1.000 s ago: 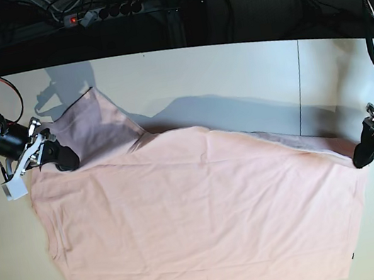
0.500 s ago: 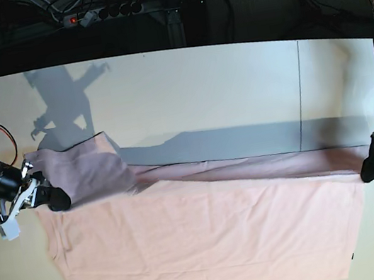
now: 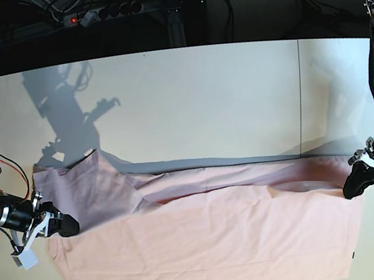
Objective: Fold the T-shirt properly
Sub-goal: 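Lift the shirt edge with both grippers and pull it taut, then hold the shirt edge with both grippers and lower it onto the table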
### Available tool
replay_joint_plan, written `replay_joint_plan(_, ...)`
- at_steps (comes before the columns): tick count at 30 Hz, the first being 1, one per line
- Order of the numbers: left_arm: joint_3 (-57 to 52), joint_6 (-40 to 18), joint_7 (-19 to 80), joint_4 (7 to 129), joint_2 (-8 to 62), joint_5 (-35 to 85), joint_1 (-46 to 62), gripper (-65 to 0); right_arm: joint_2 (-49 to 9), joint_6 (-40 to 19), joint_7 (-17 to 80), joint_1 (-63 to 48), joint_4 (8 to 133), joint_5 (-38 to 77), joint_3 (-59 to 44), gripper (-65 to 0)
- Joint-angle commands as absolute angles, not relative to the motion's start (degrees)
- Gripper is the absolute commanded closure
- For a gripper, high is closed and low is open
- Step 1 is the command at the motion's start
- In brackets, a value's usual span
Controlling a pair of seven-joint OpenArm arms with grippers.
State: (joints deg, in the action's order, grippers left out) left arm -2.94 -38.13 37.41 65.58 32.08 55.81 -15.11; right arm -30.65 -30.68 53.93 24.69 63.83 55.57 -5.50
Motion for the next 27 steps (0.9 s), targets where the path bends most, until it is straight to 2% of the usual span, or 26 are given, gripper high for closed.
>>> replay_joint_plan(1, -3.31, -38.13, 35.48, 66.32, 33.21, 55.7, -16.67, 0.0, -31.88, -33.5, 52.31, 26.87, 63.9, 55.64, -5.69, 0.0)
replay_joint_plan(18, -2.15, -38.13, 31.88, 56.58, 33.19, 51.16, -20.64, 0.0, -31.18, -33.89, 47.86, 30.13, 58.11, 48.12, -3.77, 0.0)
replay_joint_plan(27, -2.15, -38.13, 31.0, 53.91, 33.21, 51.13, -21.15, 0.0, -31.07, -33.85, 41.8, 31.7, 57.98, 39.72, 6.46, 0.0)
